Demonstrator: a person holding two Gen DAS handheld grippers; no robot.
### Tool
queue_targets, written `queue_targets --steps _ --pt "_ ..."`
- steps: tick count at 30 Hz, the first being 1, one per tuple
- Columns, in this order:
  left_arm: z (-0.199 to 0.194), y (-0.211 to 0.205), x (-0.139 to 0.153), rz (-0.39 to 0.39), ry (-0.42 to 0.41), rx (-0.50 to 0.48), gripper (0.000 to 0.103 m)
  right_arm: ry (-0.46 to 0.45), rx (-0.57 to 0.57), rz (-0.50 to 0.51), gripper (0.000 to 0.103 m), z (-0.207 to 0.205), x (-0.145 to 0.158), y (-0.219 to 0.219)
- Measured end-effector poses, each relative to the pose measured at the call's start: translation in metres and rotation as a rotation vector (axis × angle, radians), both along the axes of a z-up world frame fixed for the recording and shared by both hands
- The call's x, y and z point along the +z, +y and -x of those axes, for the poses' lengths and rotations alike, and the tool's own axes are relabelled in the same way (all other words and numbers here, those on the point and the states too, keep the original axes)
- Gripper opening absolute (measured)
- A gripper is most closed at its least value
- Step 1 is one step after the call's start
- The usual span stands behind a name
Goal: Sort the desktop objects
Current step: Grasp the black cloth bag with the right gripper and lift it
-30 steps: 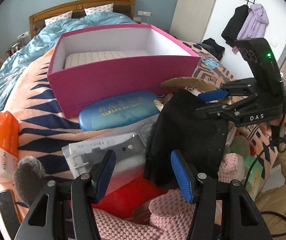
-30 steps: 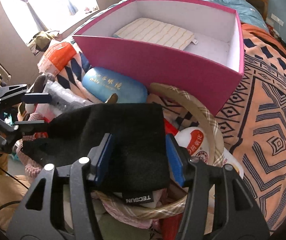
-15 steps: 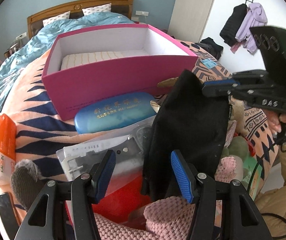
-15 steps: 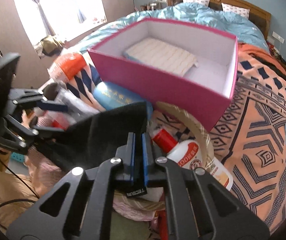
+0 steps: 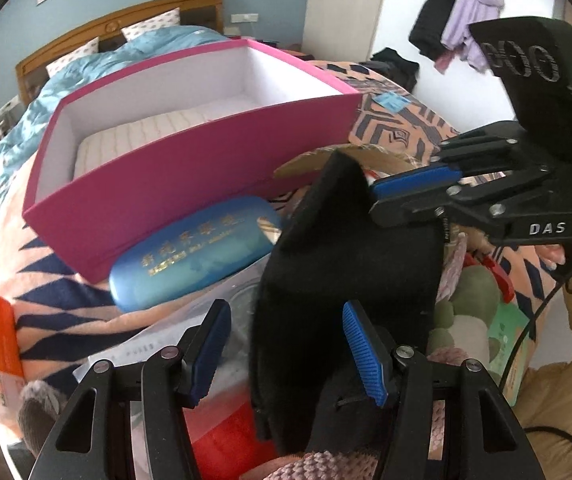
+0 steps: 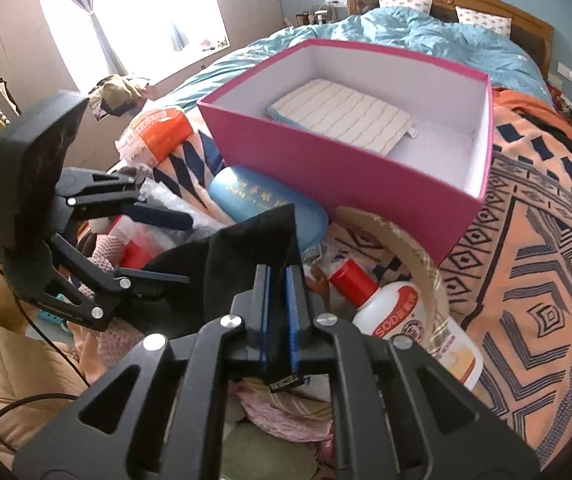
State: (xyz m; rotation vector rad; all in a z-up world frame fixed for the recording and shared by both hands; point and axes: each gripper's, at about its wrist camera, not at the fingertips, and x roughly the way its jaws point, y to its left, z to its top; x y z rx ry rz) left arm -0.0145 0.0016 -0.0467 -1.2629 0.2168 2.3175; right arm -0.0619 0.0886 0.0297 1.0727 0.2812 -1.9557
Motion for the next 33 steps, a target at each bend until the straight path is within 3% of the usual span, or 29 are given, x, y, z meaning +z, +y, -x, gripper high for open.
queue_targets --steps 1,3,6,15,17,18,20,29,33 --pt "0.0 0.0 0.0 0.002 0.002 -0.001 0.06 -0.014 -0.001 -0.003 0.017 0.001 -0.003 0.0" --pt "-0.001 -0.001 0.0 -0.002 0.001 -0.001 0.06 -0.038 -0.005 -0.017 0.033 0.005 -0.011 -0.003" --pt "-0.002 -0.003 -0.001 -0.009 0.0 0.002 0.06 -0.084 -0.006 -0.027 0.048 0.012 -0.023 -0.006" --pt "-0.002 -0.001 0.0 -0.011 0.002 0.004 0.06 -0.061 0.04 -0.047 0.05 0.007 -0.021 -0.017" --pt "-0.002 -0.002 0.001 -0.016 0.001 0.008 0.06 -0.048 0.052 -0.057 0.044 0.005 -0.021 -0.019" --pt "-0.002 -0.003 0.001 -0.018 0.001 0.009 0.06 -0.035 0.055 -0.066 0.022 0.003 -0.021 -0.019" --pt "-0.002 -0.005 0.001 -0.023 0.002 0.014 0.06 0.028 0.051 -0.104 0.006 -0.002 -0.019 -0.02" --pt "0.0 -0.012 0.005 -0.063 0.005 0.041 0.06 0.151 -0.005 0.037 0.003 -0.011 0.031 0.003" --pt "-0.001 -0.013 0.005 -0.068 0.005 0.041 0.06 0.131 0.003 0.068 0.003 -0.009 0.036 0.003"
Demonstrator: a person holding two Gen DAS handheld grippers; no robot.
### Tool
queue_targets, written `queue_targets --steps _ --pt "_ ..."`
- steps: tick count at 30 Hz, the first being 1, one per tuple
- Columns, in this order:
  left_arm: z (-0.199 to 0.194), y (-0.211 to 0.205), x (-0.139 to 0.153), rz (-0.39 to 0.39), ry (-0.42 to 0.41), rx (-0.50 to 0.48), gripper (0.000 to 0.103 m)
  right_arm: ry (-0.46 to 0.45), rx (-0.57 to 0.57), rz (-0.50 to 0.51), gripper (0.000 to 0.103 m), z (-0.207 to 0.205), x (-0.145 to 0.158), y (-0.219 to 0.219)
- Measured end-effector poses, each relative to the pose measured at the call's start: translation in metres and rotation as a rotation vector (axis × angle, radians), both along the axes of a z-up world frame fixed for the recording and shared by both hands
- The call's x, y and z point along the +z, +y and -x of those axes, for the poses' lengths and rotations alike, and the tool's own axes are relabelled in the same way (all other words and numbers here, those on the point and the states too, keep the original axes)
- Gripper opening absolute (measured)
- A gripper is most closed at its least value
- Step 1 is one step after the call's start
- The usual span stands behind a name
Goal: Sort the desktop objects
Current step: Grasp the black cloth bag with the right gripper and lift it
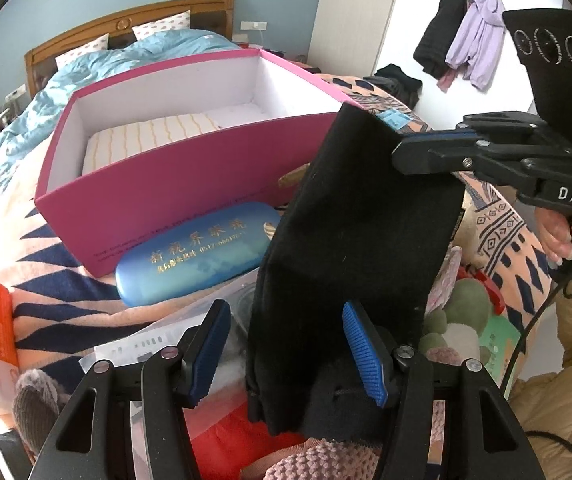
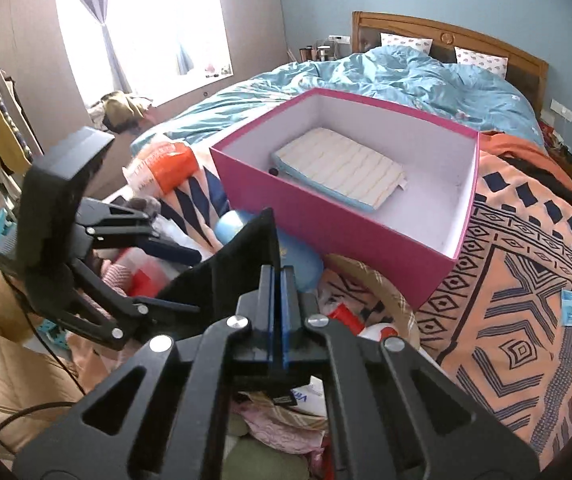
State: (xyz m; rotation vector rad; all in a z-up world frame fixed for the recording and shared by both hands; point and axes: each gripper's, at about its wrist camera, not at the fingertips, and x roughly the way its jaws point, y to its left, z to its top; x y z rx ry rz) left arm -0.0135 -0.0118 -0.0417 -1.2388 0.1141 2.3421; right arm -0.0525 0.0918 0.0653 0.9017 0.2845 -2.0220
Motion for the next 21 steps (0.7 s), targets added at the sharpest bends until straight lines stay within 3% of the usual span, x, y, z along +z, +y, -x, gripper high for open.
queue_targets --steps 7,14,21 --pt "0.001 0.001 0.0 0.015 0.007 -0.006 0.059 0.004 -0.019 0.037 0.003 -0.002 0.008 0.005" --pt "0.006 -0.01 0.005 -0.037 -0.004 0.015 0.06 0.035 -0.095 0.135 0.003 0.004 0.03 0.025" --pt "0.004 -0.013 0.0 -0.077 -0.051 0.01 0.06 -0.028 -0.22 0.169 0.003 0.028 0.017 0.057"
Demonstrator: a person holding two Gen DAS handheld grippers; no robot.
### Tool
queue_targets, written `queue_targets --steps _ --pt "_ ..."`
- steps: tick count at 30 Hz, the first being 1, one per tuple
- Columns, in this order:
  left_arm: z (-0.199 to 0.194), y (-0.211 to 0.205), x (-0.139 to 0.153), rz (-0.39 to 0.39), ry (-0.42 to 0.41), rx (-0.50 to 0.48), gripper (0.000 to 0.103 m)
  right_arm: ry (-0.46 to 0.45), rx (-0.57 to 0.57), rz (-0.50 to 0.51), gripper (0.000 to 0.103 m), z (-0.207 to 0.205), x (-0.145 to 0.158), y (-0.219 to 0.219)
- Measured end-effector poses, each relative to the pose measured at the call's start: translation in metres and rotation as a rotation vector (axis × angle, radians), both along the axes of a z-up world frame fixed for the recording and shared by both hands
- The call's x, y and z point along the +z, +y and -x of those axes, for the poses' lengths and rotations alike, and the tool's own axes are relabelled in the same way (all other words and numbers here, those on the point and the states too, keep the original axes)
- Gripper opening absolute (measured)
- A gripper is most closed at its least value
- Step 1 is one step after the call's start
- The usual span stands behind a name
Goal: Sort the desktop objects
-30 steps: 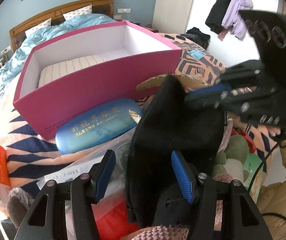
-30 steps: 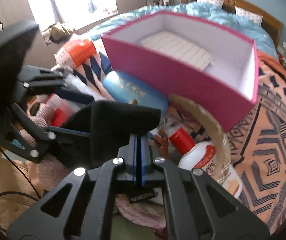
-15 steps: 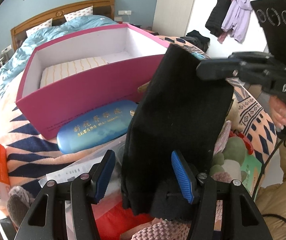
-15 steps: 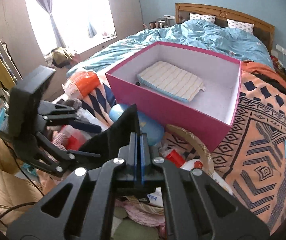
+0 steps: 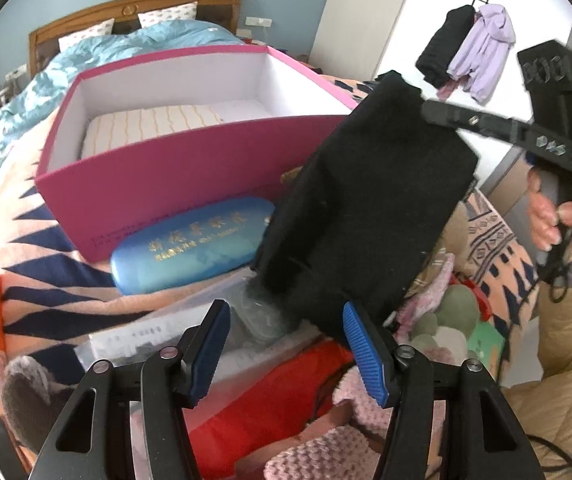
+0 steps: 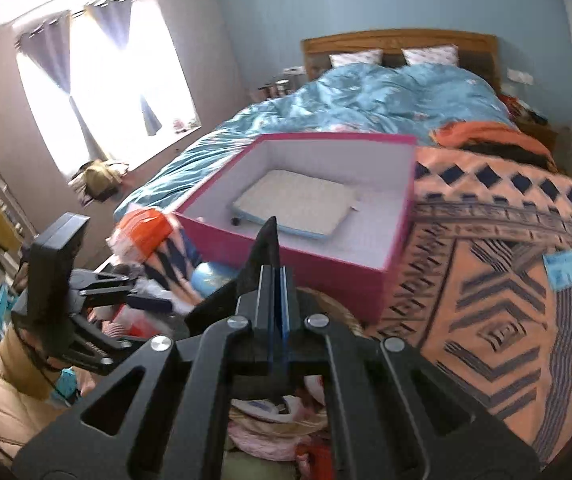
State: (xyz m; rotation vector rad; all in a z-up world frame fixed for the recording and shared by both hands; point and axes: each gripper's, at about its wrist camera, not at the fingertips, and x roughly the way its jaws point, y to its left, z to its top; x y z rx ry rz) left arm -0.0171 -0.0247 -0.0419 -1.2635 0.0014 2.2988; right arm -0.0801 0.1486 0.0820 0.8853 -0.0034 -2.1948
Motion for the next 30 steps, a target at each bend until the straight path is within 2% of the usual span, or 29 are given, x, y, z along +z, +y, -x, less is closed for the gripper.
queue_targets --steps 7,14,17,18,19,20,24,27,30 --pt "0.005 0.019 -0.005 -0.005 -0.054 -0.062 0.06 -0.06 -0.052 -0.01 0.003 0.005 -0.023 0.018" --pt "0.017 0.031 -0.009 -0.046 -0.107 -0.072 0.06 -0.112 -0.064 0.001 0.004 0.005 -0.04 0.029" --pt "0.022 0.03 -0.01 -0.075 -0.123 -0.049 0.057 -0.14 -0.057 0.01 0.004 0.005 -0.049 0.03" --pt "0.023 0.03 -0.01 -0.077 -0.124 -0.04 0.052 -0.146 -0.056 0.01 0.005 0.004 -0.052 0.03" --pt "0.025 0.031 -0.01 -0.07 -0.121 -0.029 0.041 -0.155 -0.051 0.013 0.005 0.004 -0.054 0.03" --pt "0.026 0.029 -0.011 -0.064 -0.123 -0.014 0.038 -0.161 -0.048 0.014 0.006 0.003 -0.056 0.03" --pt "0.029 0.022 -0.013 -0.081 -0.14 0.004 0.036 -0.156 -0.05 -0.017 0.007 0.001 -0.06 0.028" --pt "0.031 0.022 -0.012 -0.088 -0.14 0.028 0.04 -0.149 -0.055 -0.04 0.007 0.001 -0.06 0.026" --pt "0.03 0.019 -0.012 -0.094 -0.137 0.028 0.039 -0.134 -0.052 -0.071 0.007 0.0 -0.061 0.023"
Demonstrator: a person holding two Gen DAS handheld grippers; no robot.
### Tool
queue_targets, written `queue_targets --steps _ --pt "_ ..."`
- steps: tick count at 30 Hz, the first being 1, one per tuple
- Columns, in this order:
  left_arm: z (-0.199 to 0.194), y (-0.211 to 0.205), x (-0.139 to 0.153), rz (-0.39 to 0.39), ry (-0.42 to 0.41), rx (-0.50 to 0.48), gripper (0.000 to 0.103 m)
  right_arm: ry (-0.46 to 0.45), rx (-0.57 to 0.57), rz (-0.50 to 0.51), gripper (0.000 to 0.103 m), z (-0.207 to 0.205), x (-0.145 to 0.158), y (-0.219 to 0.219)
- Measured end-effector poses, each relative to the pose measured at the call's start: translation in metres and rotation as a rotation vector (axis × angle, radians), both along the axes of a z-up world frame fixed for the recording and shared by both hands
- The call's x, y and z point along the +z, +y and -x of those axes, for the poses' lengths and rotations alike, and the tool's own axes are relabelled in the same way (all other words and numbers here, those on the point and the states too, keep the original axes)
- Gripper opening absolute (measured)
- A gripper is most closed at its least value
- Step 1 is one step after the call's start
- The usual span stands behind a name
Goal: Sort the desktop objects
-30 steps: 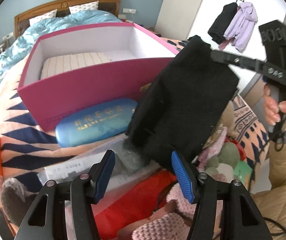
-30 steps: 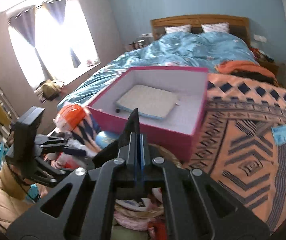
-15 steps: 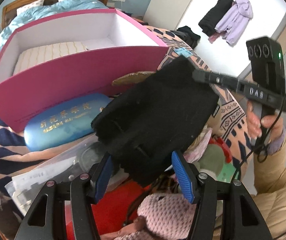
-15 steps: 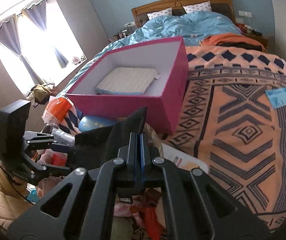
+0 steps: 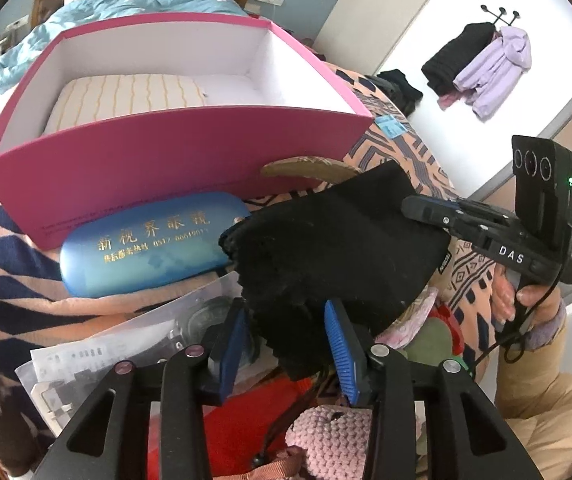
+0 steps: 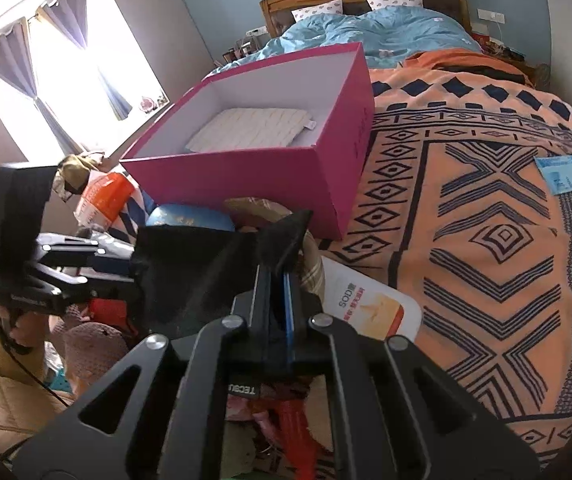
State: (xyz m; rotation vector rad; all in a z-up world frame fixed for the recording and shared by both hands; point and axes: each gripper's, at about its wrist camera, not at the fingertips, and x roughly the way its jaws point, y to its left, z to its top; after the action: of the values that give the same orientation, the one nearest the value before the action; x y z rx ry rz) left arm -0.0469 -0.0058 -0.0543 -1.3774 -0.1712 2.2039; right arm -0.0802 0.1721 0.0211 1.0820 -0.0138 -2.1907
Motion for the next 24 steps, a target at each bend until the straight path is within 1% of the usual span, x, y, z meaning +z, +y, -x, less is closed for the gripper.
queue_targets --steps 2,4,6,9,13,18,20,24 --pt "-0.003 0.002 0.0 0.009 0.005 -0.01 0.037 0.012 0.006 -0.017 0.007 -0.002 0.0 -0.002" --pt "-0.004 0.002 0.001 0.012 0.015 -0.013 0.022 0.033 0.006 -0.036 0.007 -0.004 0.002 -0.004" --pt "-0.006 0.003 0.005 0.023 0.036 -0.001 0.018 0.043 0.012 -0.037 0.006 -0.006 0.004 -0.005" --pt "-0.009 0.002 0.014 0.007 0.07 0.004 0.015 0.068 0.012 -0.036 0.005 -0.011 0.011 -0.006" --pt "-0.013 0.002 0.023 0.001 0.107 0.01 0.015 0.103 0.025 -0.024 0.005 -0.017 0.023 -0.01" --pt "-0.016 -0.003 0.031 -0.008 0.137 0.023 0.014 0.131 0.047 -0.007 0.005 -0.022 0.034 -0.017" --pt "-0.018 -0.006 0.034 -0.009 0.149 0.031 0.012 0.14 0.057 0.0 0.005 -0.024 0.037 -0.02" --pt "-0.02 -0.012 0.04 -0.015 0.171 0.035 0.012 0.149 0.073 0.01 0.005 -0.027 0.043 -0.025"
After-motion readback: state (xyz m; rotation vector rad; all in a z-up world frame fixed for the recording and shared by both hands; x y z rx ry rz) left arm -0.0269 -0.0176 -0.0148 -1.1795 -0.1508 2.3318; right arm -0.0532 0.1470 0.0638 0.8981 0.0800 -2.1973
